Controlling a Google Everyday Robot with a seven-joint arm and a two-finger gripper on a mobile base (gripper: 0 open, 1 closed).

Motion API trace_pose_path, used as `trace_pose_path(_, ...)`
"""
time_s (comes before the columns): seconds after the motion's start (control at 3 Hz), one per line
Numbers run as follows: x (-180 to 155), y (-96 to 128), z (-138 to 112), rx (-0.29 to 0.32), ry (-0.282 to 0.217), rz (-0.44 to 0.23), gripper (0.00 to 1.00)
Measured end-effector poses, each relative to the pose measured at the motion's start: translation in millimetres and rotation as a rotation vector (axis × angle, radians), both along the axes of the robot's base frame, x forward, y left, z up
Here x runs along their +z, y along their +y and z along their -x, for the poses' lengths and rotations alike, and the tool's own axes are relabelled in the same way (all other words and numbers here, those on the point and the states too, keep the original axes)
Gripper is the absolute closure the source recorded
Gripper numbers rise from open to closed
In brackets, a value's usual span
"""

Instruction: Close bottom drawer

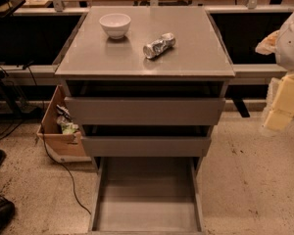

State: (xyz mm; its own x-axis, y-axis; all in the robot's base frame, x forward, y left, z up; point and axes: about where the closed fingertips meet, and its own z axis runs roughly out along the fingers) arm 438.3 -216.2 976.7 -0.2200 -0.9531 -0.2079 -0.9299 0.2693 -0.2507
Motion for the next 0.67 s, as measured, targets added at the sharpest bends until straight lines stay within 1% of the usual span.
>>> trace_pose_path(0.33, -0.8, 0.7, 0.0, 0.002, -0.006, 0.0, 0.0)
trace_pose_path(0.67, -37.8, 4.3, 0.0, 0.029, 0.01, -0.011, 0.0)
